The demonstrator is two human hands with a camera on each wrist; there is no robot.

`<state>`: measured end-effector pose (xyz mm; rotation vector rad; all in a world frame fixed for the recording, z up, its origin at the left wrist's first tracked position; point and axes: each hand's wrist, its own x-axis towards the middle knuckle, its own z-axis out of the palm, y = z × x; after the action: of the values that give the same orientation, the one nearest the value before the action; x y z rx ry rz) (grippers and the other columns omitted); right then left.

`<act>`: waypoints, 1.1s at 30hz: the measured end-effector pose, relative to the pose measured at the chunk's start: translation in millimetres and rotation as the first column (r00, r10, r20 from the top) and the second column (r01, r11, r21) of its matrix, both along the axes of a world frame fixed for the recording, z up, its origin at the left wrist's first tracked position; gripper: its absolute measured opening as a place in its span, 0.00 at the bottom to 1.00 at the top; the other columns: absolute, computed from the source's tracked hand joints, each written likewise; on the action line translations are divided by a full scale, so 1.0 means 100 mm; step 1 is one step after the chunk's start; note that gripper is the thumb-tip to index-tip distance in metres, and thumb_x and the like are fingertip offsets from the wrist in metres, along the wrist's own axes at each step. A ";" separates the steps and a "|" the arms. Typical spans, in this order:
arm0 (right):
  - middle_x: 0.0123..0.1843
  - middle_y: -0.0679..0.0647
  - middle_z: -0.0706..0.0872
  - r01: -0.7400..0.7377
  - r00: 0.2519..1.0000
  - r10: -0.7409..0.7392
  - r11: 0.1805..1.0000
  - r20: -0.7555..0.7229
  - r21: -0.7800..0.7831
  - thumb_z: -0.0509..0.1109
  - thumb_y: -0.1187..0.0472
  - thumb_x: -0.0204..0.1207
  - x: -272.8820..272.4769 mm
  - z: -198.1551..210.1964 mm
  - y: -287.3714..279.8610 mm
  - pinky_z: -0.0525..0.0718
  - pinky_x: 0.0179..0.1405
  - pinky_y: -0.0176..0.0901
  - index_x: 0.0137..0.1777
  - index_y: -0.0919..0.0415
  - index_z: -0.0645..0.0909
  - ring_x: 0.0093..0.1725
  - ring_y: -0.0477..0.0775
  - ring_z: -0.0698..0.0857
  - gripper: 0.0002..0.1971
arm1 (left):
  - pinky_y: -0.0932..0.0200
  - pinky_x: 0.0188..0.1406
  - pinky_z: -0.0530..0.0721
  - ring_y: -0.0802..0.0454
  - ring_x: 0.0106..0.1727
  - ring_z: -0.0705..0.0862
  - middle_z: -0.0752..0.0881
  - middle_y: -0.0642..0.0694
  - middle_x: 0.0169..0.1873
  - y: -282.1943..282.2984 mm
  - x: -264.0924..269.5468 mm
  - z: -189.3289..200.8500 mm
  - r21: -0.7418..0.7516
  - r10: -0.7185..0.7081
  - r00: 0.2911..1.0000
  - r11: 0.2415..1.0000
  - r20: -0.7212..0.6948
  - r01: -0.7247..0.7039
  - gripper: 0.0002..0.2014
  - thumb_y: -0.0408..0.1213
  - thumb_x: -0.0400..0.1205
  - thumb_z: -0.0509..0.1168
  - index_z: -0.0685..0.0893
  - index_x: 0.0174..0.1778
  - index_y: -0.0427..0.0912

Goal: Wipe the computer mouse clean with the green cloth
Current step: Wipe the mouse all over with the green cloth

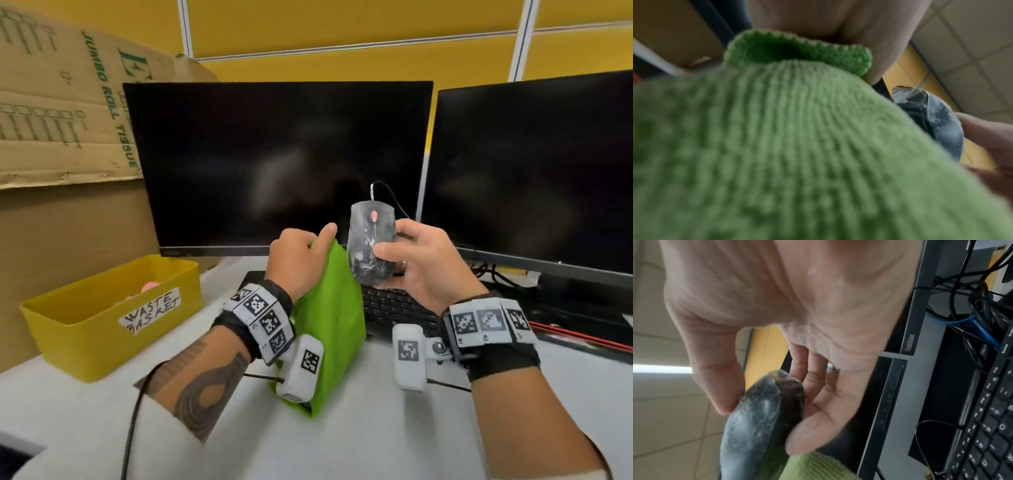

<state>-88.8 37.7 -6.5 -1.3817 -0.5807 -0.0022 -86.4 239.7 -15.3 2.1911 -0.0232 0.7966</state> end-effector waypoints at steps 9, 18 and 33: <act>0.52 0.65 0.94 0.028 0.997 -0.039 0.989 -0.072 -0.145 0.81 0.66 0.66 0.12 -0.16 0.01 0.92 0.47 0.69 0.61 0.70 0.84 0.50 0.66 0.94 0.22 | 0.48 0.39 0.77 0.44 0.36 0.76 0.80 0.39 0.35 -0.06 0.22 -0.37 -0.624 -0.351 0.934 0.716 0.065 0.313 0.43 0.67 0.76 0.72 0.78 0.36 0.19; 0.58 0.72 0.92 0.139 0.980 -0.161 0.975 -0.115 -0.175 0.79 0.73 0.74 0.20 -0.28 0.07 0.92 0.45 0.66 0.62 0.71 0.84 0.56 0.75 0.92 0.17 | 0.44 0.53 0.91 0.45 0.48 0.96 0.97 0.41 0.47 0.05 0.10 -0.25 -0.758 -0.507 0.859 0.533 0.070 0.376 0.22 0.51 0.93 0.59 0.96 0.51 0.44; 0.59 0.74 0.91 0.050 0.996 -0.067 0.971 -0.065 -0.235 0.81 0.70 0.66 0.16 -0.34 0.17 0.91 0.51 0.77 0.63 0.62 0.89 0.58 0.79 0.91 0.23 | 0.29 0.62 0.90 0.34 0.55 0.93 0.93 0.32 0.51 -0.01 0.07 -0.35 -0.572 -0.539 0.833 0.648 0.124 0.504 0.23 0.58 0.77 0.72 0.92 0.52 0.41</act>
<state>-72.9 55.0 -40.3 -1.6204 -0.4904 0.0700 -79.6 238.3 -49.9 1.4842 -0.3306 0.3315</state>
